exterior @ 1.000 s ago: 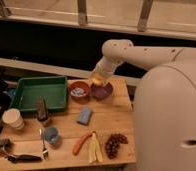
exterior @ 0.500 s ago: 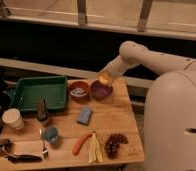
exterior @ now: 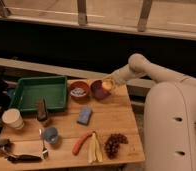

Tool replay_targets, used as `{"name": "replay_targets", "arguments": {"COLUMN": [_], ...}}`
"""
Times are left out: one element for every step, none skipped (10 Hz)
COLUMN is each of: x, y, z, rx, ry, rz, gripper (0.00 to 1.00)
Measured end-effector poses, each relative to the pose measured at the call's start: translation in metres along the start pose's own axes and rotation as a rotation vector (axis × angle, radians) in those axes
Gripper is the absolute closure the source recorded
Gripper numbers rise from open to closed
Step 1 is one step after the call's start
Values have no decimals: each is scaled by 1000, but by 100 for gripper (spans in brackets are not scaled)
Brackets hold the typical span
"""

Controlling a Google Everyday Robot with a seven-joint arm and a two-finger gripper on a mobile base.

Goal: Place apple in purple bowl

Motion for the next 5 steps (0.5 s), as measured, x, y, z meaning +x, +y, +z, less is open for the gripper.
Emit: {"name": "replay_targets", "arguments": {"x": [1, 2, 3, 6, 9], "y": [0, 1, 1, 3, 6], "z": [5, 11, 14, 20, 27], "rx": [-8, -18, -20, -19, -16], "ry": [19, 41, 54, 71, 86], "rz": [2, 2, 2, -2, -8], "gripper": [78, 68, 60, 47, 38]}}
